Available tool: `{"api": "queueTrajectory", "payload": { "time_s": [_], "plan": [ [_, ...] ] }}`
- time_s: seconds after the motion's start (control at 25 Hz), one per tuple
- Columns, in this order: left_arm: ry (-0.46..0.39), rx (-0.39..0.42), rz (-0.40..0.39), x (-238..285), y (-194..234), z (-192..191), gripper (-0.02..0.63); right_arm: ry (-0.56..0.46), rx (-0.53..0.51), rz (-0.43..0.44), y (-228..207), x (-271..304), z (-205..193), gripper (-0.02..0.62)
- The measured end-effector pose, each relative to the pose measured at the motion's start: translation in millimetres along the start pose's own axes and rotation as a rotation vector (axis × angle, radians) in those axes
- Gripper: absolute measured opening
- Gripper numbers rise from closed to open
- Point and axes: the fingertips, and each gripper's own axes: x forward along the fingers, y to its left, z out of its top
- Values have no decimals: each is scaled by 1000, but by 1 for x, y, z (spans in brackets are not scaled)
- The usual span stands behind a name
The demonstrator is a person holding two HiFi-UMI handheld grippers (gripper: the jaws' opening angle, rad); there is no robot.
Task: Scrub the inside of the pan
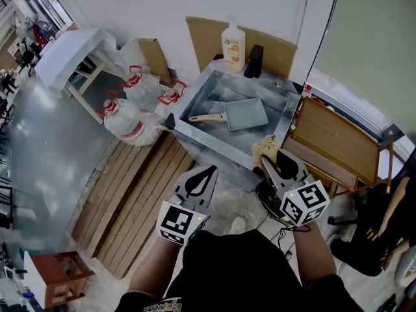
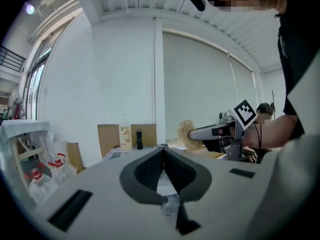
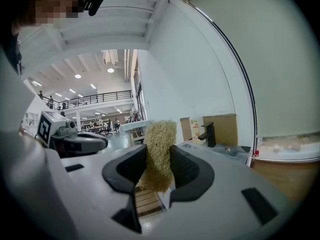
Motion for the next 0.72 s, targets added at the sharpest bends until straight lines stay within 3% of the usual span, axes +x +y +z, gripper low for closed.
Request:
{"api": "queueTrajectory", "payload": {
  "time_s": [0.4,0.72],
  "plan": [
    [70,10,25,28,20,-10,9,-19,11,3,-28,15,7,146],
    [62,11,-16,67,46,-20,9,-7,21,-70,-59,28,2,146]
  ]
}}
